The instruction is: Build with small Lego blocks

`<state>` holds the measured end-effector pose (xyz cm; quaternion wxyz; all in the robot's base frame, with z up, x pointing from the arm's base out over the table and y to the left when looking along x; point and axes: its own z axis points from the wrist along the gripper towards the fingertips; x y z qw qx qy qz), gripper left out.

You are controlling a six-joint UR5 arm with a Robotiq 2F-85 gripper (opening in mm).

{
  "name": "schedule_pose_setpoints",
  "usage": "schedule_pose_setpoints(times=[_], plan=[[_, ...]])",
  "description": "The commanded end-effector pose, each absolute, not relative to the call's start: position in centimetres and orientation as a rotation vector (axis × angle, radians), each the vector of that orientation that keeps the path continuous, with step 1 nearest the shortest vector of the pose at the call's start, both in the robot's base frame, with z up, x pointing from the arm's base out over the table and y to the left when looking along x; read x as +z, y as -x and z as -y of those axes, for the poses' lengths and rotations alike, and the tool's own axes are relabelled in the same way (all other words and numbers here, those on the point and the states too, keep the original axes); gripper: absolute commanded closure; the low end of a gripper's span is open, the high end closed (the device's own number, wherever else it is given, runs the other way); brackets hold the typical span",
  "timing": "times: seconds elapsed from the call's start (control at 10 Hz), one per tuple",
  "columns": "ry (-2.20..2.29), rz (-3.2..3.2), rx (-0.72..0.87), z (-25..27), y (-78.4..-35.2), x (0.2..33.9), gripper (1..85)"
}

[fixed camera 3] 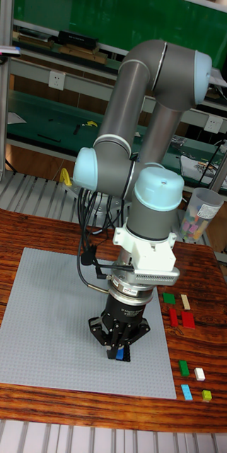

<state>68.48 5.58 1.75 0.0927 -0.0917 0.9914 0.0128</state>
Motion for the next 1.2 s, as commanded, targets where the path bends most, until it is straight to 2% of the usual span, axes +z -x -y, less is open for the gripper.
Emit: schedule_pose_setpoints(times=[0.0, 1.1], plan=[[0.258, -2.932, 0.070, -6.0, -68.7, 1.5, 84.3], [0.308, -2.954, 0.056, -5.3, -68.5, 2.4, 84.3]])
